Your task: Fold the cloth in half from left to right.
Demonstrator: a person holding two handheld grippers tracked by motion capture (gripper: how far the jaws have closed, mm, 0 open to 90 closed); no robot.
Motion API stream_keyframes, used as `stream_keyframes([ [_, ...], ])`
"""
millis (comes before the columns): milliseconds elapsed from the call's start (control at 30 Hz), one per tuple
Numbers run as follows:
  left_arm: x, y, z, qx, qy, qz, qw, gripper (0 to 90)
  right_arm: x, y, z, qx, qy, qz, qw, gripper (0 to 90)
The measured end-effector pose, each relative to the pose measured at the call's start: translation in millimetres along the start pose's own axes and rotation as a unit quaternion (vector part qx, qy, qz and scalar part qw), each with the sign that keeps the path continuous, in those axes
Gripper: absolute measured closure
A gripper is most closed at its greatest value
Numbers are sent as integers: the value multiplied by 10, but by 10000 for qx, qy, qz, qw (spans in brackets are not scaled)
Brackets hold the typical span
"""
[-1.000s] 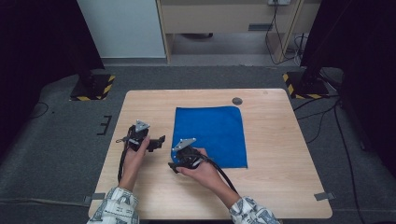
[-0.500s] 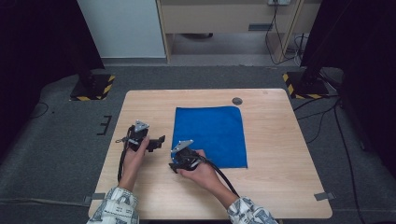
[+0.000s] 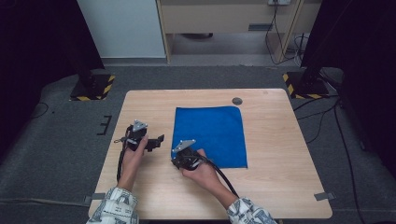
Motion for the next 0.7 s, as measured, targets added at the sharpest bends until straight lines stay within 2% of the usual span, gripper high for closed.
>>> stream_keyframes([
  [233,7,-9,-4,37,29,68,10000,102,29,53,-11,-14,-34,-72,10000,829],
  [700,18,-57,-52,-9,-3,184,9998,102,82,326,37,-103,-147,-374,9991,833],
])
Point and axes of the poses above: each handheld gripper's, and its own axes: x roughly backward along the jaws, z roughly out of its underside, y roughly to its left, the point moved 8 cm from there along -x, roughly forward along the jaws, and after that the axes turned 4 degrees about -x, right-handed, at the moved point
